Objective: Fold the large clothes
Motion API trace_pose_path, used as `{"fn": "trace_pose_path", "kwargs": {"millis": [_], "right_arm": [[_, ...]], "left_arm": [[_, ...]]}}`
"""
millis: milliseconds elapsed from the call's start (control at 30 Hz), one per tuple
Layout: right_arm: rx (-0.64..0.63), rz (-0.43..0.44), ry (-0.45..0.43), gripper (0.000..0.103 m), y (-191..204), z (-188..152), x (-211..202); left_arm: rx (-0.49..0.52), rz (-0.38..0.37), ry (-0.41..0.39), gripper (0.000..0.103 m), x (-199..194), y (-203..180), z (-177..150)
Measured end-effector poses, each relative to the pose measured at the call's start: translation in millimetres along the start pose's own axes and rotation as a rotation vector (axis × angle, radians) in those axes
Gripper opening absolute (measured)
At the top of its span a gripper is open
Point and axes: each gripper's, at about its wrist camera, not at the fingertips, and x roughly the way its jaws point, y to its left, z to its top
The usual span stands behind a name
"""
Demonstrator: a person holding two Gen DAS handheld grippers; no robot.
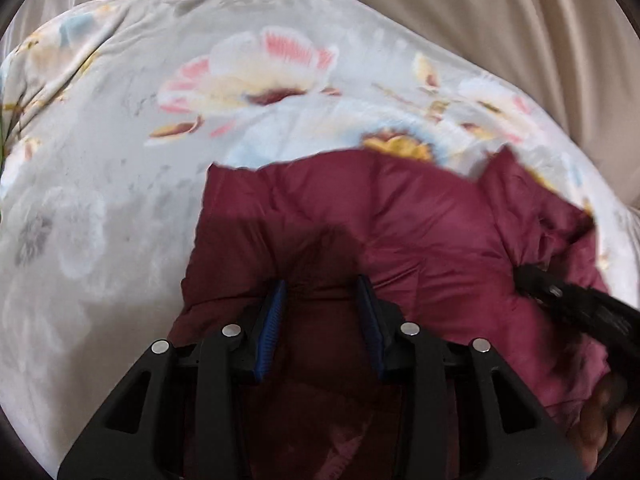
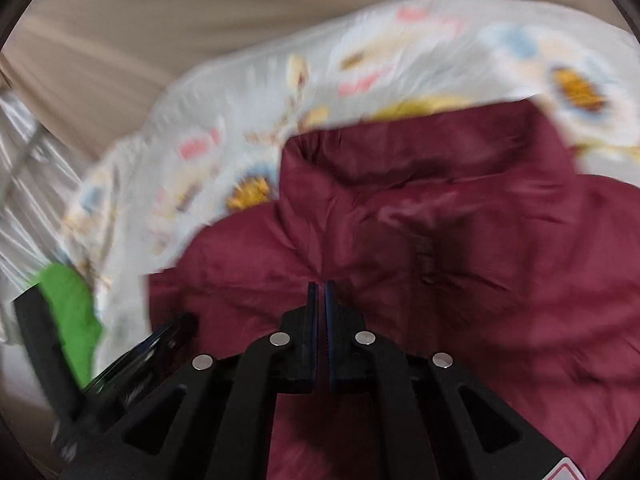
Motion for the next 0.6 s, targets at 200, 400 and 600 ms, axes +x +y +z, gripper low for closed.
{"fn": "trace_pose_path", "kwargs": {"millis": [200,400,600], "right_arm": [[0.217,-0.028,-0.289,0.005,-38.4,13.3,-57.4],[0.299,-0.154,-0.288,0.01,-100.6,-24.3,-100.8],[0.352,-0.22,-0.25,0.0,-150.3,-84.4,-109.9]], "left_arm": [[0.056,0.025,-0.028,0.036,-0.8,3.0,0.2],[0.058,-0.121,-0.091,0.038,-48.9,-34.7,12.4],[0.212,-0.202,-0.013,0.043,-46.9,-116.9,-17.0]]}}
